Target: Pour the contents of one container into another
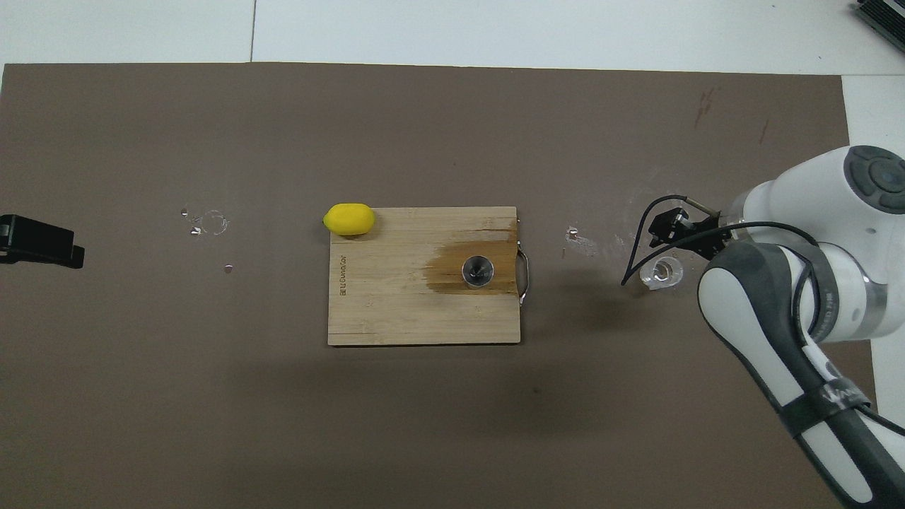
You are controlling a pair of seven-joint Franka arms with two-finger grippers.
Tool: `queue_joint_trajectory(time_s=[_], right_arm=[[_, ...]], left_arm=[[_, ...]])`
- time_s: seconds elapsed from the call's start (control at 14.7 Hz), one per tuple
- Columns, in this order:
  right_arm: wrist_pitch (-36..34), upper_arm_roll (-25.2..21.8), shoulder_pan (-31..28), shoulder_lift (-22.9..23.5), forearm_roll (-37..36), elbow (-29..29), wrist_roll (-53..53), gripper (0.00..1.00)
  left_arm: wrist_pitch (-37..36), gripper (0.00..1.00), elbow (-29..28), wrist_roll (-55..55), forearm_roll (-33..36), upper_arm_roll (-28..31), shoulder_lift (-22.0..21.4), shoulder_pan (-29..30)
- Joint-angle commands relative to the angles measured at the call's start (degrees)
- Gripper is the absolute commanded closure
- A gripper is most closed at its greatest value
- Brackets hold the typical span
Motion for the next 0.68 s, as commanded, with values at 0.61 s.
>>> queue_joint_trajectory(time_s=[0.61], right_arm=[[-25.54, -0.54, -3.84, -5.83, -4.31, 22.58, -20.55, 0.00]], left_arm=[[-0.08, 0.00, -1.71, 0.48, -0.49, 0.23, -1.61, -0.04]])
